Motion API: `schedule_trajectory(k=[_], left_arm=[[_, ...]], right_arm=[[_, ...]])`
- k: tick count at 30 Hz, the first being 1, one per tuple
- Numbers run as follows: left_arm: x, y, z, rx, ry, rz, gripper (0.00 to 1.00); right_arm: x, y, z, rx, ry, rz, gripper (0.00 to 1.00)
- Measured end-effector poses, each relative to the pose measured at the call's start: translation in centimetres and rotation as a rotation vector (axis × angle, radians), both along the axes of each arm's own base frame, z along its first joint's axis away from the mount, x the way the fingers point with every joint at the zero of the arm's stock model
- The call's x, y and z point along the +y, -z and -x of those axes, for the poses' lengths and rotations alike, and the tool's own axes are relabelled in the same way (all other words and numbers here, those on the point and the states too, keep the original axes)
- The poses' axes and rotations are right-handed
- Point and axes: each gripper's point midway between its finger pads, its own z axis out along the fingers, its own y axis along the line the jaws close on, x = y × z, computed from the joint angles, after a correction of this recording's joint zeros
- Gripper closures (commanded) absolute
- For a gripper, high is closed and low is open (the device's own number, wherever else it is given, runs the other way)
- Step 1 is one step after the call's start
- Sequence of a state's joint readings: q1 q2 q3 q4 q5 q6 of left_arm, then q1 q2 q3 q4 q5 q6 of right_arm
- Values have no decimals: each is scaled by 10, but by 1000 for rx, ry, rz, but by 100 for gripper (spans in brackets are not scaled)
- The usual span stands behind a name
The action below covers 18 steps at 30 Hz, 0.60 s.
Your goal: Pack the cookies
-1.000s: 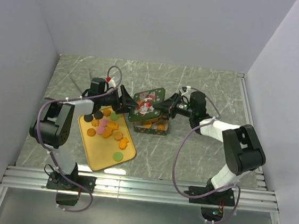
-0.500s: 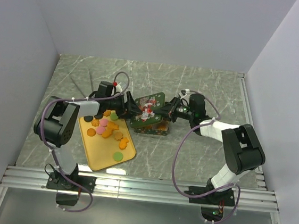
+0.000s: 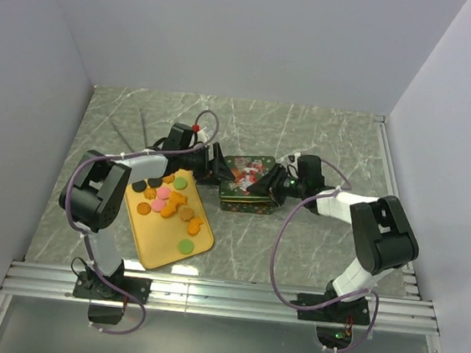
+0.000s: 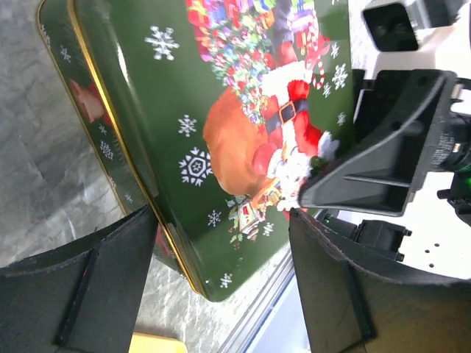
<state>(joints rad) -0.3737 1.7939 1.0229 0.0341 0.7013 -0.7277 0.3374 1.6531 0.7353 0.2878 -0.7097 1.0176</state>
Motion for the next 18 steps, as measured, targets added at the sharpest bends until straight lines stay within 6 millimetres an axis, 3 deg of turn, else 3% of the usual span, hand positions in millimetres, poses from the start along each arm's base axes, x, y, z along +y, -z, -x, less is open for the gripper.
schedule_trajectory(k=[5, 18], left_arm=[[-5, 0, 2, 2, 18, -8, 24], [-11, 3, 2, -4, 46, -20, 25]], right_arm=[[-11, 14, 6, 34, -6, 72, 45], [-32, 9, 6, 46, -22, 228, 30]])
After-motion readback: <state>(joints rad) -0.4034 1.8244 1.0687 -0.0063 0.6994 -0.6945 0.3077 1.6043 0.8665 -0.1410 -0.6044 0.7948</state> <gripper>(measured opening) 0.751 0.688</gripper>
